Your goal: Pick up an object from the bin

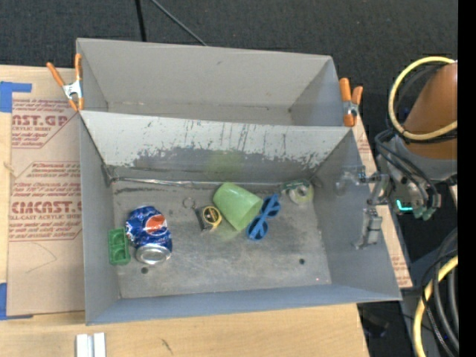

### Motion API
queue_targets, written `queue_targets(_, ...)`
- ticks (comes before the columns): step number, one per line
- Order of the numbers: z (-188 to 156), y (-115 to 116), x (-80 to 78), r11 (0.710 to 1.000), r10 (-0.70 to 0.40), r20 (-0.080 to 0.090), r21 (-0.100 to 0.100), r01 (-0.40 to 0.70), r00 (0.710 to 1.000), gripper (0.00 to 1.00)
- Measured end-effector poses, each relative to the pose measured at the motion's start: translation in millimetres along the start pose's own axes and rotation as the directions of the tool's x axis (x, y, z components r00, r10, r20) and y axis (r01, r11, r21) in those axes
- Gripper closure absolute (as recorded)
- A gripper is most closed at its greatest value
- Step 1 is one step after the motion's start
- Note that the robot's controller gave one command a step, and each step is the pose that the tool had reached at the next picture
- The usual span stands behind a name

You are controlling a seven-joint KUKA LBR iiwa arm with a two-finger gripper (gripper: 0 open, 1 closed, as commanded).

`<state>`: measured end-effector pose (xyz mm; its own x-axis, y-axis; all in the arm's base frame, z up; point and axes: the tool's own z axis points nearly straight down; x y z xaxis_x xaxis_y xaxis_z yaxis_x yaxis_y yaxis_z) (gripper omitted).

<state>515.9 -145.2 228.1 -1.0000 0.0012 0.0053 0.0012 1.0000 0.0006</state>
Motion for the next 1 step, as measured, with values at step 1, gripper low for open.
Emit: queue_targets(1, 54.0, 67.0, 33.7, 0.989, -0.150, 0.000, -0.003, 0.150, 0.989, 0.00)
